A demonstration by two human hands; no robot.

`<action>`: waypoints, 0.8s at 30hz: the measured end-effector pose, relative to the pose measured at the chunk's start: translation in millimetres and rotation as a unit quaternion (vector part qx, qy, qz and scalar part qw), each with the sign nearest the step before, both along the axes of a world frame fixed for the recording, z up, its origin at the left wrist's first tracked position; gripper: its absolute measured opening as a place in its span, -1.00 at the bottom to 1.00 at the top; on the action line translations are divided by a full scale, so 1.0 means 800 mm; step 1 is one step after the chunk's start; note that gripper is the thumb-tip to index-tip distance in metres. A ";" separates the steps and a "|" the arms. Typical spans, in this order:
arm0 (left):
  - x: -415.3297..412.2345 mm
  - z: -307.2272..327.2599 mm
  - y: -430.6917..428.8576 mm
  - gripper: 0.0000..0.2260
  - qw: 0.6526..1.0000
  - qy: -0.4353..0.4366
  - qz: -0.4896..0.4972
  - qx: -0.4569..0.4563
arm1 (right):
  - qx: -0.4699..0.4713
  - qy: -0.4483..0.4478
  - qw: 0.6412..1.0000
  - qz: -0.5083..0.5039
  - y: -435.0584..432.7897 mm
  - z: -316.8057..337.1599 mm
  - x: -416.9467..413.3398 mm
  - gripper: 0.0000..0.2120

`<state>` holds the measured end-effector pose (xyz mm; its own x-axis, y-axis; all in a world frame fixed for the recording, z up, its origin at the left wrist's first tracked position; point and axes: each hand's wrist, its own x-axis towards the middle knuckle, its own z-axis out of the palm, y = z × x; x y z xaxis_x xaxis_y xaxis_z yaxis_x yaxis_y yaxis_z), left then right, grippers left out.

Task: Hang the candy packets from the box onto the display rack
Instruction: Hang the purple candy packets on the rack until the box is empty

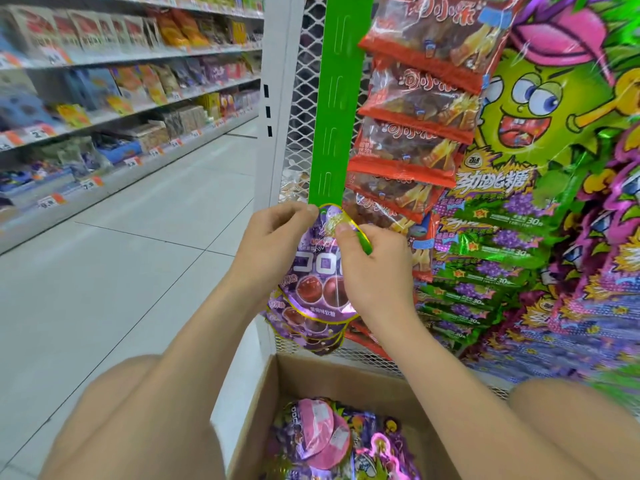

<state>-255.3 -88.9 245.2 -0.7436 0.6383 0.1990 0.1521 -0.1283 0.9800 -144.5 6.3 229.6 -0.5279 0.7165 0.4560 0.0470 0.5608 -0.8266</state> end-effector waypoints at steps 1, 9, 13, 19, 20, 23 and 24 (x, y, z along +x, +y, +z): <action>0.001 0.001 0.000 -0.76 1.000 0.000 -0.001 0.001 | 0.000 0.002 1.000 -0.002 -0.002 0.000 0.000 -0.48; 0.002 0.000 0.000 -0.82 1.000 -0.006 0.004 0.005 | 0.028 -0.038 0.998 -0.029 -0.004 -0.015 0.003 -0.47; 0.002 -0.008 -0.003 -0.80 0.997 0.072 0.006 -0.010 | 0.071 -0.127 0.989 -0.029 0.000 -0.029 0.009 -0.46; 0.014 -0.052 -0.017 -0.70 0.912 0.360 0.161 -0.110 | 0.078 -0.296 0.952 0.010 0.020 -0.052 0.038 -0.46; 0.023 -0.062 -0.020 -0.64 0.898 0.381 0.181 -0.123 | 0.069 -0.347 0.935 0.029 0.024 -0.056 0.046 -0.47; 0.049 -0.093 -0.027 -0.72 0.876 0.433 0.139 -0.162 | 0.041 -0.493 0.863 0.106 0.031 -0.072 0.065 -0.55; 0.054 -0.107 -0.026 -0.77 0.877 0.435 0.075 -0.190 | 0.031 -0.526 0.840 0.133 0.032 -0.079 0.070 -0.60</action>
<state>-212.3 -109.4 159.5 -0.4971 0.6894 0.5269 0.8506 0.2673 0.4528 -88.5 32.2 166.6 -0.8001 0.5012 -0.3297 0.5981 0.7081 -0.3753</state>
